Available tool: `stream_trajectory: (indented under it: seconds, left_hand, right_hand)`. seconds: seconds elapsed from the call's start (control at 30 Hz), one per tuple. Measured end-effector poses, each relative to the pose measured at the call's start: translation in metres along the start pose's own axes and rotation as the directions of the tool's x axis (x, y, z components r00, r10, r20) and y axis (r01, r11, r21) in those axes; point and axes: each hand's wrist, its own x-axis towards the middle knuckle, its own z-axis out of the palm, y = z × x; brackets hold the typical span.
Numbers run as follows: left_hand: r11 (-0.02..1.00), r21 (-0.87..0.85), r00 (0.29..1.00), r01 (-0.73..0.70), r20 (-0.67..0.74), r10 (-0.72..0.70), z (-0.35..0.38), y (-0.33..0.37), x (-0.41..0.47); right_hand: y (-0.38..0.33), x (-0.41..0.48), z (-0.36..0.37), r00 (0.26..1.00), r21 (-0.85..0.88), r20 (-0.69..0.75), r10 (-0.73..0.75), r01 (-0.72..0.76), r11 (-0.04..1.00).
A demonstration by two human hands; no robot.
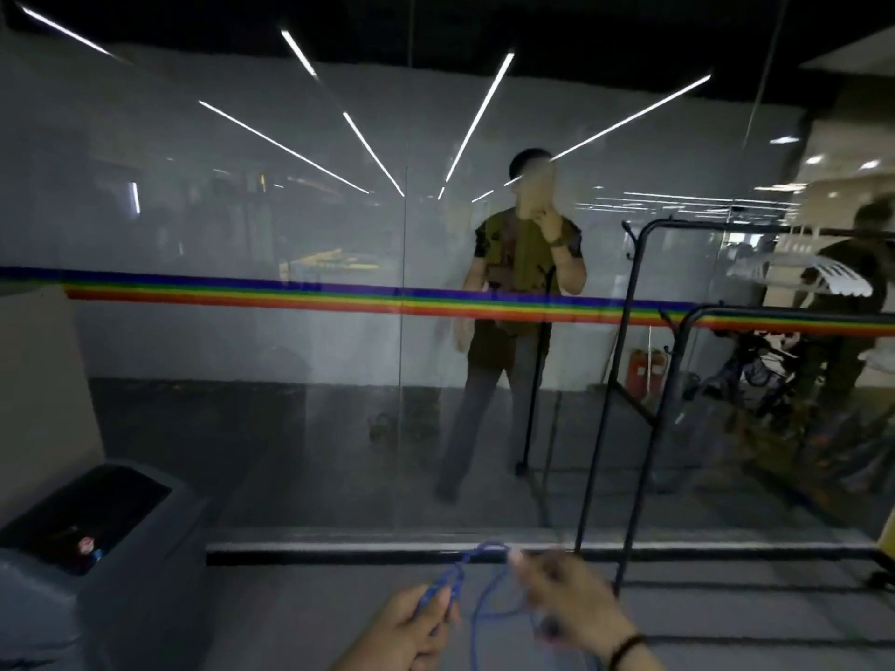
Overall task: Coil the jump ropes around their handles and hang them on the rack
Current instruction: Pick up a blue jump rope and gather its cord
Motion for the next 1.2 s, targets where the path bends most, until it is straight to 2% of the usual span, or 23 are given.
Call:
stream_trajectory:
  seconds: [0.03,0.07,0.1,0.13,0.27,0.33,0.4,0.47,0.5,0.53,0.57,0.63,0.7,0.77,0.83,0.87,0.9,0.93,1.07,1.13,1.2]
  left_hand:
    - [1.0,-0.013,0.998,0.02,0.057,-0.019,0.008,0.006,0.004]
    - [1.0,-0.004,0.997,0.024,0.072,-0.023,0.013,0.012,0.007]
    - [0.999,-0.003,0.999,0.036,0.03,-0.036,0.014,0.017,0.009]
    - [0.999,-0.005,0.999,0.053,-0.004,-0.053,0.014,0.02,0.011]
    - [0.994,-0.032,0.993,0.108,0.04,-0.107,0.01,0.018,0.007]
    - [0.986,-0.046,0.985,0.159,0.072,-0.156,0.007,0.01,0.001]
    - [0.981,-0.03,0.979,0.193,0.074,-0.19,0.002,-0.002,-0.009]
    - [0.98,0.003,0.977,0.198,0.086,-0.197,-0.006,-0.015,-0.018]
    - [0.983,0.017,0.979,0.184,0.086,-0.185,-0.01,-0.018,-0.023]
    - [0.984,0.014,0.98,0.179,0.09,-0.179,-0.013,-0.018,-0.026]
    - [0.985,0.003,0.982,0.172,0.084,-0.171,-0.016,-0.016,-0.029]
    - [0.989,-0.055,0.989,0.134,0.062,-0.131,-0.02,-0.01,-0.027]
    - [0.993,-0.063,0.995,0.096,0.047,-0.094,-0.022,-0.002,-0.02]
    - [0.997,-0.042,0.998,0.062,0.005,-0.062,-0.021,0.007,-0.014]
    - [0.998,-0.036,0.994,0.048,-0.092,-0.051,-0.019,0.013,-0.006]
    - [0.997,-0.055,0.989,0.045,-0.139,-0.053,-0.019,0.016,-0.001]
    - [0.996,-0.083,0.981,0.043,-0.183,-0.058,-0.017,0.019,0.003]
    - [0.992,-0.119,0.971,0.04,-0.228,-0.067,-0.015,0.023,0.007]
    - [0.956,-0.287,0.932,0.059,-0.328,-0.156,-0.009,0.039,0.017]
    - [0.952,-0.292,0.939,0.09,-0.294,-0.179,-0.006,0.043,0.018]
    - [0.968,-0.22,0.956,0.124,-0.234,-0.176,-0.002,0.046,0.016]
  right_hand:
    - [-0.005,-0.006,0.019,0.994,0.119,0.113,0.015,-0.029,0.992]
    - [-0.01,-0.014,0.033,0.982,0.309,0.191,0.003,-0.063,0.949]
    - [-0.013,-0.017,0.041,0.978,0.433,0.206,-0.015,-0.077,0.898]
    - [-0.013,-0.017,0.044,0.98,0.45,0.195,-0.029,-0.063,0.891]
    - [-0.012,0.004,0.038,0.994,0.258,0.083,-0.074,0.05,0.965]
    - [-0.026,0.017,0.022,0.99,0.337,0.006,-0.139,0.129,0.933]
    - [-0.045,0.035,-0.005,0.98,0.585,-0.132,-0.15,0.2,0.786]
    - [-0.062,0.052,-0.043,0.967,0.847,-0.242,-0.08,0.251,0.469]
    - [-0.066,0.061,-0.062,0.957,0.906,-0.287,-0.048,0.287,0.312]
    - [-0.068,0.067,-0.081,0.944,0.92,-0.33,-0.02,0.326,0.217]
    - [-0.066,0.073,-0.097,0.928,0.917,-0.373,0.007,0.367,0.154]
    - [-0.056,0.084,-0.114,0.911,0.909,-0.408,0.052,0.401,0.116]
    - [-0.041,0.088,-0.112,0.931,0.916,-0.356,0.083,0.331,0.225]
    - [-0.029,0.083,-0.094,0.968,0.864,-0.229,0.107,0.151,0.48]
    - [-0.018,0.069,-0.065,0.993,0.631,-0.057,0.107,-0.047,0.774]
    - [-0.014,0.059,-0.049,0.995,0.442,0.011,0.098,-0.093,0.892]
    - [-0.009,0.047,-0.032,0.994,0.265,0.064,0.084,-0.098,0.959]
    - [-0.006,0.034,-0.015,0.992,0.148,0.107,0.073,-0.089,0.985]
    - [0.006,-0.007,0.037,0.966,-0.016,0.256,0.035,-0.033,0.999]
    - [0.011,-0.019,0.049,0.973,-0.21,0.231,-0.009,0.059,0.976]
    - [0.012,-0.03,0.052,0.99,-0.382,0.133,-0.041,0.089,0.92]
